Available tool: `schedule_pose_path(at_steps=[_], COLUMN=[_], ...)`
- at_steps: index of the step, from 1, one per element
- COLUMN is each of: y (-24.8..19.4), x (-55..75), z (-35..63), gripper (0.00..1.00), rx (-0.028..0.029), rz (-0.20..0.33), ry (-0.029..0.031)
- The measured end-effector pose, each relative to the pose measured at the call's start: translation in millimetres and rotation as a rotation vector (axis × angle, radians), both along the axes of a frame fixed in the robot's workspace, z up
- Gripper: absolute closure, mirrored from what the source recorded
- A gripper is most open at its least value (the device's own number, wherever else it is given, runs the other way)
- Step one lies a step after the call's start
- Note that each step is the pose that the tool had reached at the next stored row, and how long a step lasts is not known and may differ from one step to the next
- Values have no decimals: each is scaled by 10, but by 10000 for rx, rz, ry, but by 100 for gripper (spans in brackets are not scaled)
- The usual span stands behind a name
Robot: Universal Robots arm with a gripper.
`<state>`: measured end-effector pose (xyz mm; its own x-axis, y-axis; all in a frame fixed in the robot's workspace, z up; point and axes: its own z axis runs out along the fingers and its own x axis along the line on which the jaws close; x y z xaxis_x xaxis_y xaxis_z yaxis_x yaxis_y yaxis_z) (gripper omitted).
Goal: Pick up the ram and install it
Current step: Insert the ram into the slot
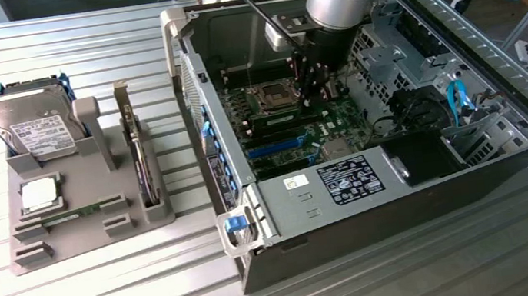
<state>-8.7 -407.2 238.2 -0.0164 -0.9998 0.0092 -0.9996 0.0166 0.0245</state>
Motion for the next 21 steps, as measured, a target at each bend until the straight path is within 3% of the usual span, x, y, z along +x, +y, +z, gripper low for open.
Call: schedule_pose_path(at_steps=[21], y=[-1], x=[9], z=[0], gripper=[88], rx=[1], rz=[6], ry=[-7])
